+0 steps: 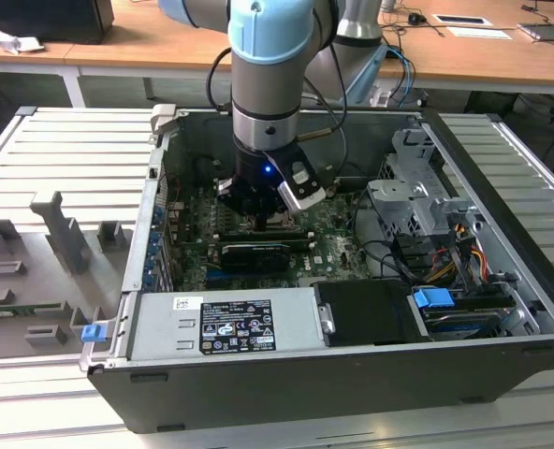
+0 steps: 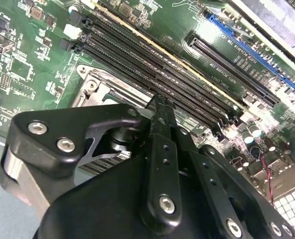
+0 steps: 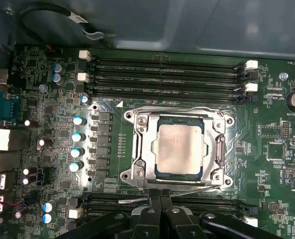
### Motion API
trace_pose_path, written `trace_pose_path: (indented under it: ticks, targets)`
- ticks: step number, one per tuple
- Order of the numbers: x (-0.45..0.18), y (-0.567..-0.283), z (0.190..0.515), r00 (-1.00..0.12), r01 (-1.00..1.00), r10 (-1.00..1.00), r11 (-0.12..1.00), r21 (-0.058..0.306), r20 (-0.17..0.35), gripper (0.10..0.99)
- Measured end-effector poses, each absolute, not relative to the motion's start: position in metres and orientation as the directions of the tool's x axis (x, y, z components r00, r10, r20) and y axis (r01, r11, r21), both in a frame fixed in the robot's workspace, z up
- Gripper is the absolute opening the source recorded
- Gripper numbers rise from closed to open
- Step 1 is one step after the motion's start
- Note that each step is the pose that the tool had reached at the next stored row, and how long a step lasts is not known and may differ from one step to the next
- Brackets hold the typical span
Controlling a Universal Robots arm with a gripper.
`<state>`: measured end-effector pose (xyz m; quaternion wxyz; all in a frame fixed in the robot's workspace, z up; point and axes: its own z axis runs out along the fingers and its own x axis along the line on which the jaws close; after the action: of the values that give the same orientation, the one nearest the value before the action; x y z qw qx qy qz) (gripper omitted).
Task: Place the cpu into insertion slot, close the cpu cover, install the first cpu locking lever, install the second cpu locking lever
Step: 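Install the second cpu locking lever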
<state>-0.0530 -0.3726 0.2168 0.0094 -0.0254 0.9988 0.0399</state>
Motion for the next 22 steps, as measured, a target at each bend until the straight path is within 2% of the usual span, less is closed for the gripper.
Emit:
trace_pose_path:
  ticks: [3, 5, 9, 13, 22]
  targets:
    - [-0.054, -0.373, 0.214, -0.999, -0.052, -0.05, 0.996, 0.079, -0.021, 0.106]
    - [-0.062, -0.378, 0.213, -0.999, -0.052, -0.05, 0.993, 0.103, -0.022, 0.106]
    - [-0.065, -0.379, 0.213, -0.999, -0.052, -0.049, 0.992, 0.112, -0.022, 0.106]
    - [-0.073, -0.386, 0.213, -0.999, -0.052, -0.048, 0.986, 0.156, -0.025, 0.106]
    - [-0.079, -0.39, 0.206, -0.998, -0.052, -0.047, 0.98, 0.194, -0.031, 0.106]
